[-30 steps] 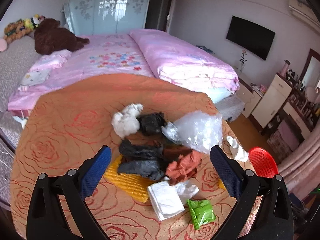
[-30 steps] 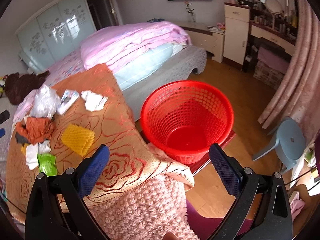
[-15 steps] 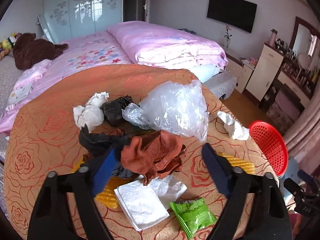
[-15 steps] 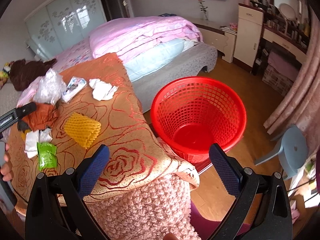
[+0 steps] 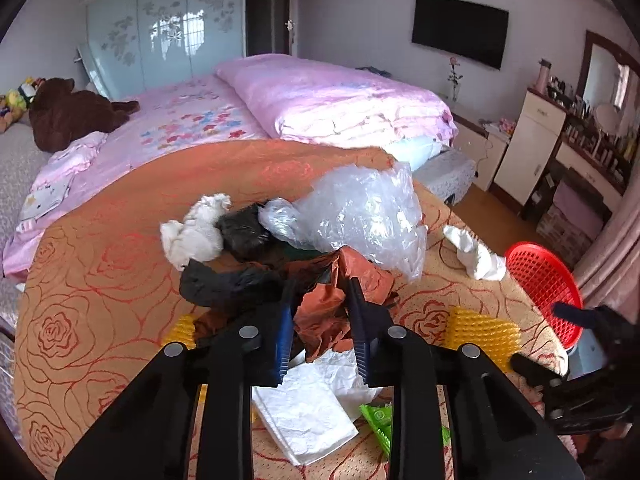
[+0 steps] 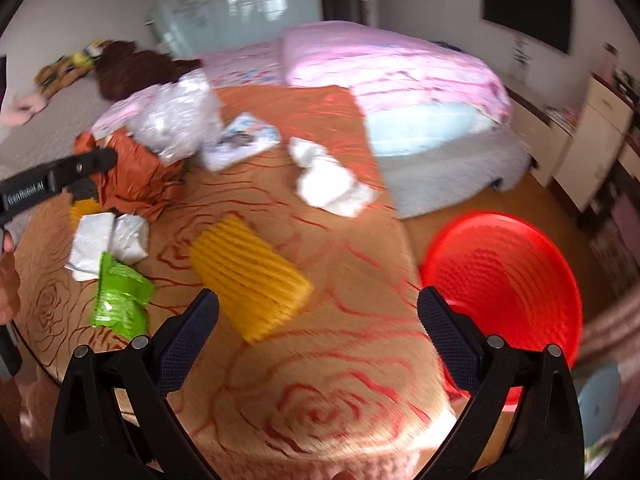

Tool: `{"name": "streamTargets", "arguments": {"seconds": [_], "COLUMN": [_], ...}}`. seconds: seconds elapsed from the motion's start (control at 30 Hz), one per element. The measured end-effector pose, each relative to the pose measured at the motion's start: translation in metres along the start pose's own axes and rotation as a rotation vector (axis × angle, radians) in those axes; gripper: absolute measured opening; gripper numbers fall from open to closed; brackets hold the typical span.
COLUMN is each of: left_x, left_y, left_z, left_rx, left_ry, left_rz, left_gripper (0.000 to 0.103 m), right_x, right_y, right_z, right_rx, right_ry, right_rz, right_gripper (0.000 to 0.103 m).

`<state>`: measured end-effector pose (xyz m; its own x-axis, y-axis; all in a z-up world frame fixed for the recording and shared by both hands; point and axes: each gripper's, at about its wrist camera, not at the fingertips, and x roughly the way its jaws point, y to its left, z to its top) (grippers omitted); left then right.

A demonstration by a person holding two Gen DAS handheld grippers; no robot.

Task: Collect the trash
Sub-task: 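Grasp the brown cloth with the left tool while the right tool grasps the yellow foam net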

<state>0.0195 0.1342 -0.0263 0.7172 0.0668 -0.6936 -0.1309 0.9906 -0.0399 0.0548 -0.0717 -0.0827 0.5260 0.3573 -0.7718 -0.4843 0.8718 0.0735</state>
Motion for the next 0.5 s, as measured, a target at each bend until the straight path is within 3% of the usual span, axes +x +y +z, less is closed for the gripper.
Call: {"name": "streamTargets", "arguments": {"seconds": [0.1,0.17,0.23,0.37,0.4,0.5], "left_x": [-0.015,-0.024,-0.035,-0.049,-0.052,-0.061], "left_y": [0.008,0.014,0.022,0.035,0.037,0.041], "left_z": [0.002,0.003,0.004,0.005,0.006,0.008], "left_rx": [-0.024,-0.039,-0.059,-0.095,-0.101,-0.119], "left_ry": [-0.034,-0.055,-0.075,-0.102,-0.108,-0.131], "left_rz": [-0.004,-0.002,0.001,0.014,0.014,0.011], "left_gripper": [0.024,0.024,0.024,0.024,0.024,0.024], "right_x": [0.007,0.012,0.02,0.026,0.026,0.025], "right_y": [0.014,0.023,0.03,0.026,0.026,0.022], "right_z": [0.007,0.012,0.015,0.017,0.017,0.018], "right_rx": [-0.069,-0.12,-0.154,-0.147,-0.149,-0.139], "right_ry": [-0.011,-0.011,0.02,0.035,0.032,0.034], "right_rz": [0.04,0.066,0.084,0.101,0.105,0.122], "right_gripper": [0.091,0.082,0.064,0.052,0.043,0.033]}}
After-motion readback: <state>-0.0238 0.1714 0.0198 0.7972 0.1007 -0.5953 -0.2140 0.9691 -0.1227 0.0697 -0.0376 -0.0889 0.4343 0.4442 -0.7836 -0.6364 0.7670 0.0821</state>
